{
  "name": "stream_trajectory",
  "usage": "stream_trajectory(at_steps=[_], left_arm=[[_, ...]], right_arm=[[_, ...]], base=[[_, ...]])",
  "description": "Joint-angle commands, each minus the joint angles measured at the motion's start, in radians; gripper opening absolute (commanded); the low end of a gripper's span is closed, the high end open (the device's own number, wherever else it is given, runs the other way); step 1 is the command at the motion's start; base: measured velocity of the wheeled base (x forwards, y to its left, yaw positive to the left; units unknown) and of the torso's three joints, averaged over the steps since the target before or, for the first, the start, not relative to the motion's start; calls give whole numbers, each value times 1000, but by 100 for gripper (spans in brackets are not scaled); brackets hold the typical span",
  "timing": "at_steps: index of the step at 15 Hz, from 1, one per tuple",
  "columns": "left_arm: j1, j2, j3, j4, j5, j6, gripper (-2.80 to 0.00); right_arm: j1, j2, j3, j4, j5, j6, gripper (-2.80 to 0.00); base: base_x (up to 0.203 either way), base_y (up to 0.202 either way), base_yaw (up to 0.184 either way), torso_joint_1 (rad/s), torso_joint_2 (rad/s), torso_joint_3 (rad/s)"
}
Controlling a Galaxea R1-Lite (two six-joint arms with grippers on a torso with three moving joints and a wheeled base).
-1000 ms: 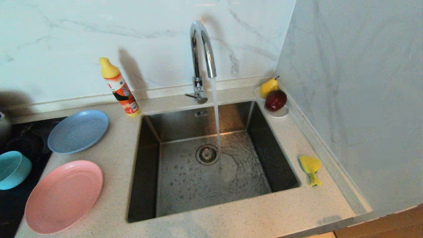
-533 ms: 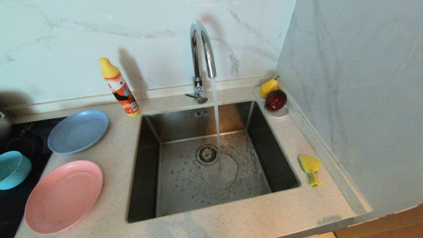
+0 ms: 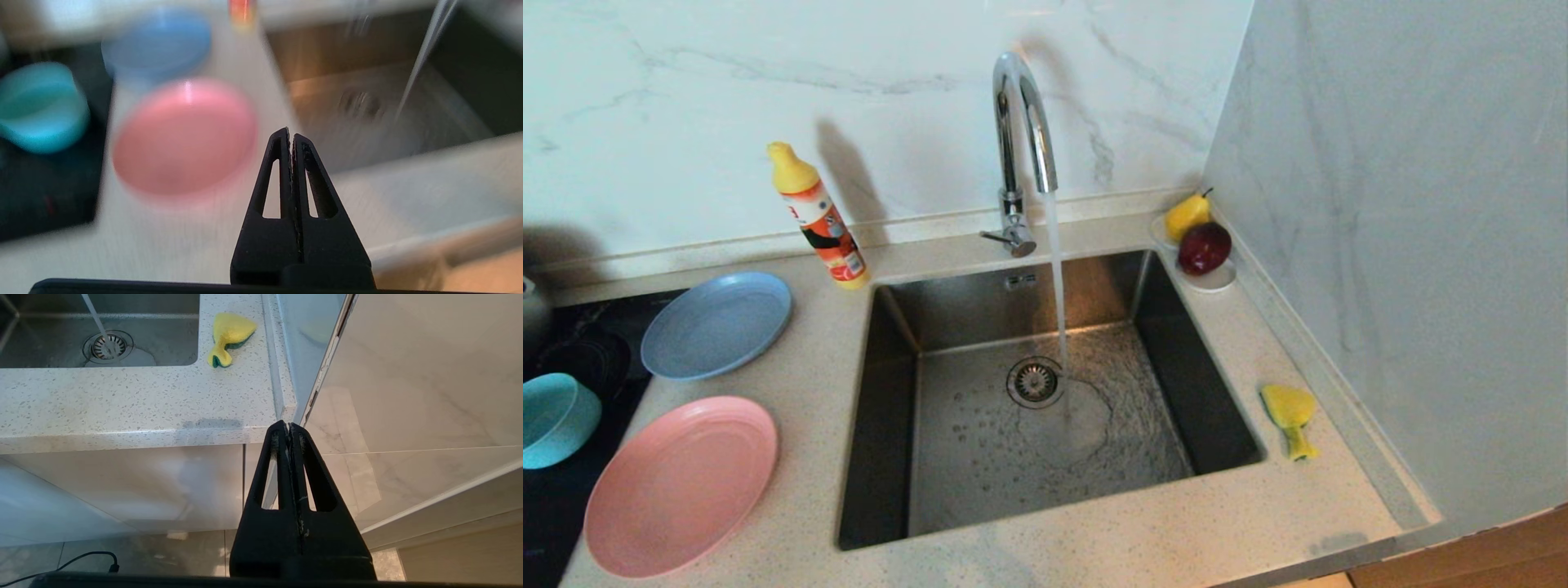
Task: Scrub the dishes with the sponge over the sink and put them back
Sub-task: Turn off the faucet
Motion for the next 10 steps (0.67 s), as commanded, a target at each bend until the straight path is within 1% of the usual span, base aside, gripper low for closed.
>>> stream_trajectory(at_steps=[1, 3, 5, 7, 10], left_arm=[[0, 183, -213, 37, -15, -19, -280], [-2, 407, -387, 57, -32, -52, -280], [-3, 652, -555, 74, -84, -101, -280], [-7, 895, -685, 89, -158, -147, -280], [-19, 1230, -863, 101, -292, -190, -280]], right_arm=[[0, 2, 0, -1, 1, -2, -280], [0, 2, 0, -1, 1, -2, -280], [0, 2, 0, -1, 1, -2, -280], [0, 2, 0, -1, 1, -3, -280], [0, 2, 0, -1, 1, -2, -280]], base=[[0, 0, 0, 0, 0, 0], [0, 0, 0, 0, 0, 0], [0, 0, 0, 0, 0, 0], [0, 0, 0, 0, 0, 0], [0, 0, 0, 0, 0, 0]])
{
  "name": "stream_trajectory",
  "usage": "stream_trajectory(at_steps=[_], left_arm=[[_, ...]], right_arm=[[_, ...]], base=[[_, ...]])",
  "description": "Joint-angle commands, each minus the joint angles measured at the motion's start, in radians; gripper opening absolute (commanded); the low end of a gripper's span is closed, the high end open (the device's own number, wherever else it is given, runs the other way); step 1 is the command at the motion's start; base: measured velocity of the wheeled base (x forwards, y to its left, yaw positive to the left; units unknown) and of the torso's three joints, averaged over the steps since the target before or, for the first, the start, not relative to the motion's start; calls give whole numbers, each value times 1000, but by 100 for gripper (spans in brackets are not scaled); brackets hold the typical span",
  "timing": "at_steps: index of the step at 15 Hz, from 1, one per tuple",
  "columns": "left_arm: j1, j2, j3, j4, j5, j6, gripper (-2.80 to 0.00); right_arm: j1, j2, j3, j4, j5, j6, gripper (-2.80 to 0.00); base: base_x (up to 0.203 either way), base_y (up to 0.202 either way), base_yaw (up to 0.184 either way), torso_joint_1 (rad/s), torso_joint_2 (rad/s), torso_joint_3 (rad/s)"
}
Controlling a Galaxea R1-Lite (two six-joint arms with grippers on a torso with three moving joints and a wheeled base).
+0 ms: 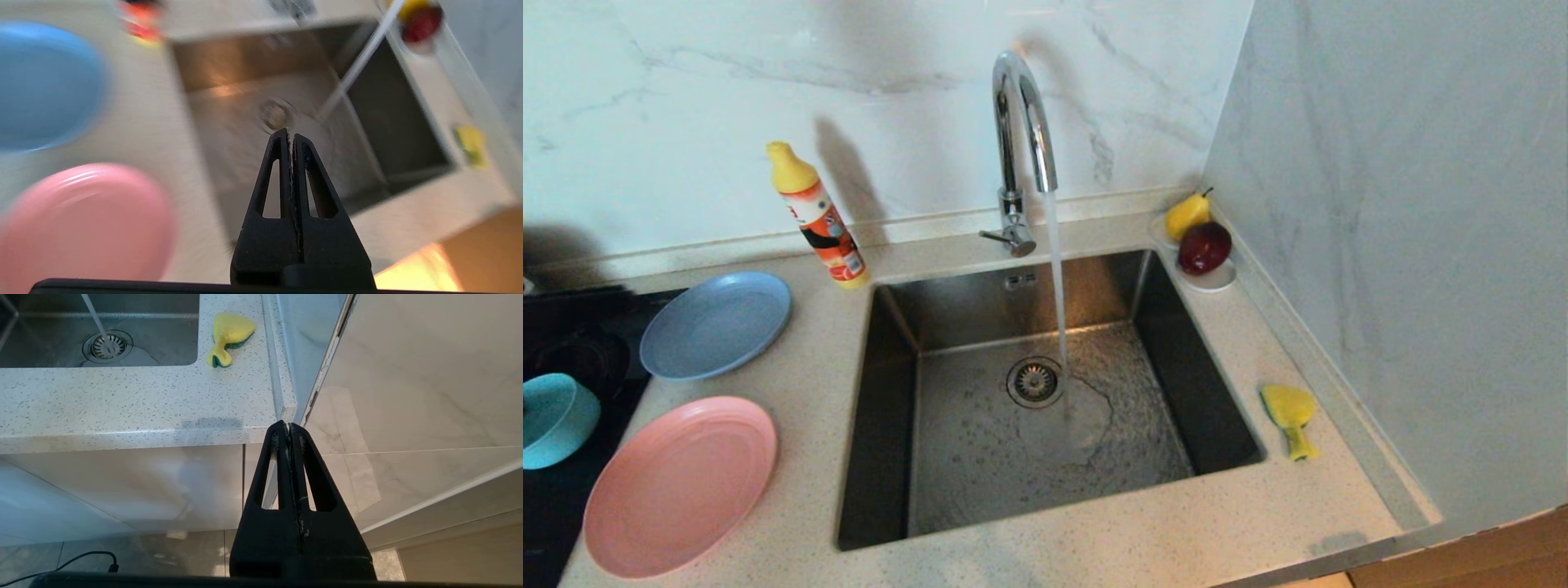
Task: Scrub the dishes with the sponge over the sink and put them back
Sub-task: Turn off the faucet
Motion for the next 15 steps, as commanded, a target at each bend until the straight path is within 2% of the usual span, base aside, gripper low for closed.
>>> stream_trajectory(at_steps=[1, 4, 6, 8, 11, 13, 15], left_arm=[[-19, 377, -156, 6, -102, -23, -280], [-114, 594, -298, 8, -221, -86, -280], [-192, 698, -342, 1, -249, -123, -280], [-238, 767, -375, -2, -258, -157, -280], [-247, 823, -381, -9, -261, -207, -280], [-247, 848, -382, -60, -261, -241, -280], [-247, 883, -393, -138, -259, -310, -280]], right_arm=[[0, 2, 0, 1, 0, -2, -280], [0, 2, 0, 0, 0, -1, -280], [0, 2, 0, 0, 0, -1, -280], [0, 2, 0, 0, 0, -1, -280], [0, 2, 0, 0, 0, -1, -280], [0, 2, 0, 0, 0, -1, -280], [0, 2, 0, 0, 0, -1, -280]], base=[[0, 0, 0, 0, 0, 0], [0, 0, 0, 0, 0, 0], [0, 0, 0, 0, 0, 0], [0, 0, 0, 0, 0, 0], [0, 0, 0, 0, 0, 0], [0, 0, 0, 0, 0, 0], [0, 0, 0, 0, 0, 0]])
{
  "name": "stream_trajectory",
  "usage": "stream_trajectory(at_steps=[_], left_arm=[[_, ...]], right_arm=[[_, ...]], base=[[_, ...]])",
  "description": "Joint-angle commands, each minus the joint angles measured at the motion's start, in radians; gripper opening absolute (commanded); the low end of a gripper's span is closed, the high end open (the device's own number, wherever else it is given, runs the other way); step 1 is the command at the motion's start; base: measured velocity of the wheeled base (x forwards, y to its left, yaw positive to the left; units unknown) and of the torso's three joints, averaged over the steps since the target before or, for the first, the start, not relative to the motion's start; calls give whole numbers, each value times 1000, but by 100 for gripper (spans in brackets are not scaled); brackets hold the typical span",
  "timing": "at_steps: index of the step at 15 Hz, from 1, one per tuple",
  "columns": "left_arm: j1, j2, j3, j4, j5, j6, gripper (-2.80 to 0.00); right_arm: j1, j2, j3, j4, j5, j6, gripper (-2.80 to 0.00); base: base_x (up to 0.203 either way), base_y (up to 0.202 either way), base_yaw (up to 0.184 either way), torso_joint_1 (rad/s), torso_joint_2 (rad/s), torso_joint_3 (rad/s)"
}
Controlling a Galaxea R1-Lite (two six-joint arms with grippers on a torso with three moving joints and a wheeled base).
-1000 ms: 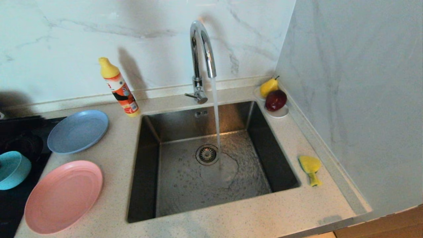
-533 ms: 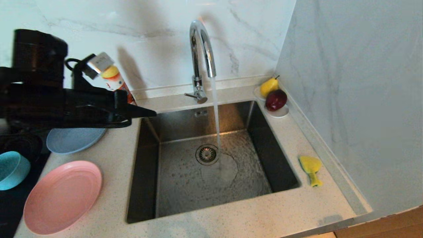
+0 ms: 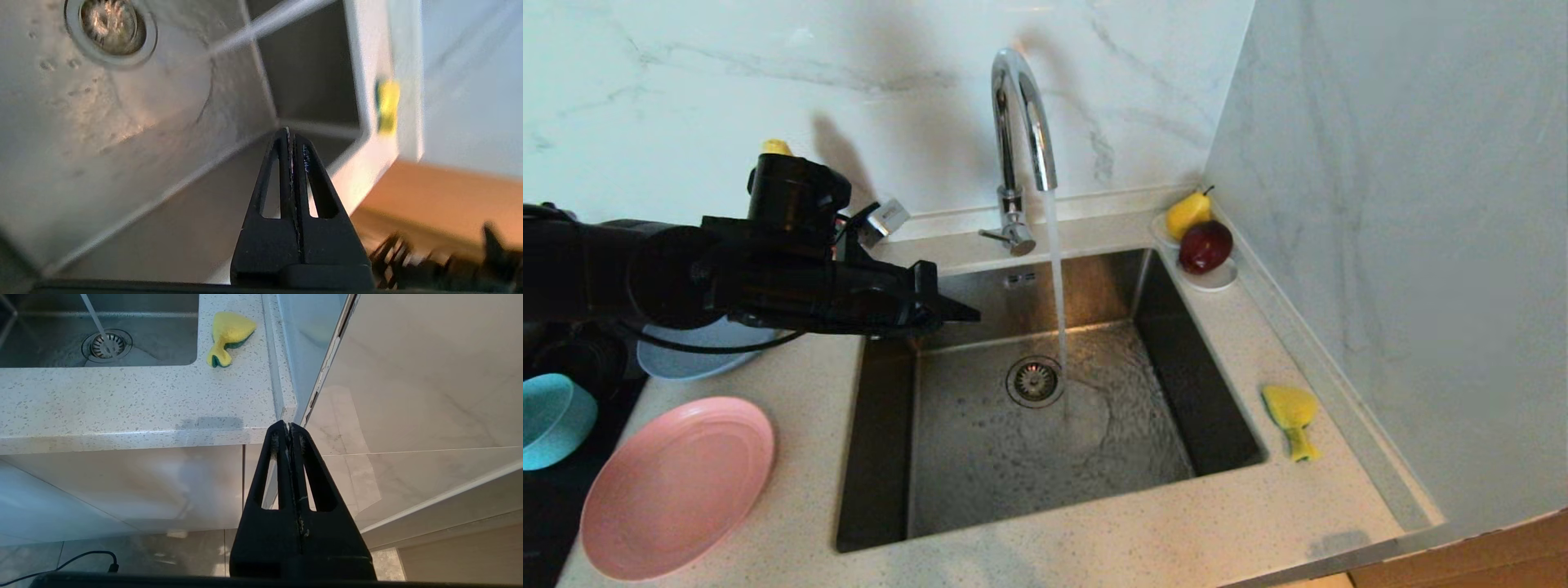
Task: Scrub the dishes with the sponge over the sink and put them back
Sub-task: Turn off the faucet
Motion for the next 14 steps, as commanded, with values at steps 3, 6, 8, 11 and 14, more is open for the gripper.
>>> stream_trajectory(at_steps=[3, 6, 8, 11, 14], left_arm=[[0, 92, -23, -141, 5, -99, -280], [0, 135, -74, -154, 20, -112, -280], [0, 172, -131, -161, 61, -140, -280], [0, 207, -187, -186, 72, -183, -280], [0, 256, -259, -189, 77, -203, -280]], right_arm=[[0, 2, 0, 0, 1, -1, -280], [0, 2, 0, 1, 0, -1, -280], [0, 2, 0, 0, 0, -1, -280], [0, 2, 0, 0, 0, -1, -280], [0, 2, 0, 0, 0, -1, -280]], base=[[0, 0, 0, 0, 0, 0], [0, 0, 0, 0, 0, 0], [0, 0, 0, 0, 0, 0], [0, 0, 0, 0, 0, 0], [0, 0, 0, 0, 0, 0]])
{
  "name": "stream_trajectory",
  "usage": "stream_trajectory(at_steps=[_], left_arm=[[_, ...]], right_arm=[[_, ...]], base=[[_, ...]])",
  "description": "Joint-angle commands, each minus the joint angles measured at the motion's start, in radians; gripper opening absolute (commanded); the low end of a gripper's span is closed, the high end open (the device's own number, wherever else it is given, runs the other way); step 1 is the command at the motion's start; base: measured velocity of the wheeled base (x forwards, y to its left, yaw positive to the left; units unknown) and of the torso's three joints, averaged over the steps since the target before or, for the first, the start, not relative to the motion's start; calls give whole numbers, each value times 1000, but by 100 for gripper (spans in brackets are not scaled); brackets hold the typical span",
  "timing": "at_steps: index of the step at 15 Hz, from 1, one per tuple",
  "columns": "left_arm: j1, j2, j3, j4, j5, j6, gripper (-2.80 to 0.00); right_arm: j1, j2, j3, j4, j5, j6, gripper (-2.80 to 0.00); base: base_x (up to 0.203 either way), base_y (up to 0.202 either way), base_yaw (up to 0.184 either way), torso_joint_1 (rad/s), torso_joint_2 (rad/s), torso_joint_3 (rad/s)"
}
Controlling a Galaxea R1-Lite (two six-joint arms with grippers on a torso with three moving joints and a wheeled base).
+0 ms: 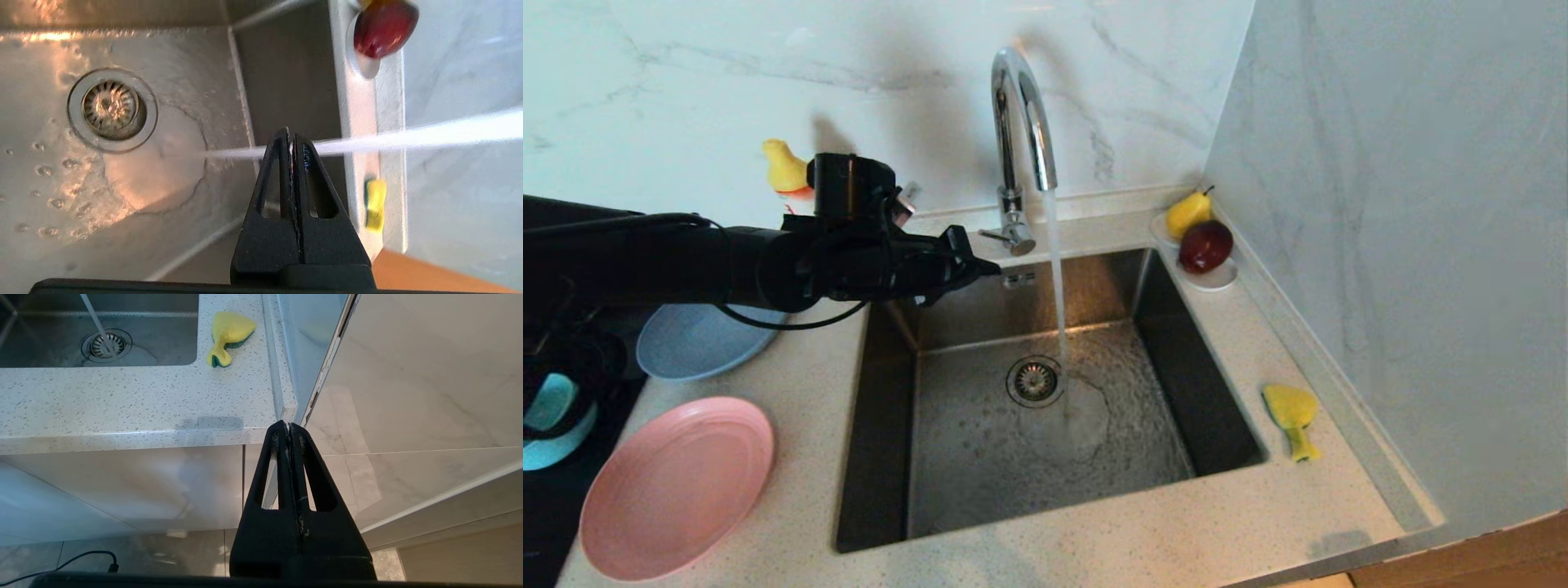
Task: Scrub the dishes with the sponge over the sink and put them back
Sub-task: Turn off the faucet
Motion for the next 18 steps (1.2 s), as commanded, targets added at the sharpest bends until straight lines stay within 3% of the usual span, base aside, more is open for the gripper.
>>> stream_trajectory(at_steps=[1, 4, 10, 18], left_arm=[[0, 44, -54, -2, -2, -20, -280], [0, 87, -117, -3, 13, -65, -280], [3, 139, -200, -3, 50, -74, -280], [38, 211, -327, -12, 56, -133, -280]], right_arm=[[0, 2, 0, 0, 1, -1, -280], [0, 2, 0, 1, 1, -1, -280], [0, 2, 0, 1, 1, -1, -280], [0, 2, 0, 0, 1, -1, -280]], base=[[0, 0, 0, 0, 0, 0], [0, 0, 0, 0, 0, 0], [0, 0, 0, 0, 0, 0], [0, 0, 0, 0, 0, 0]])
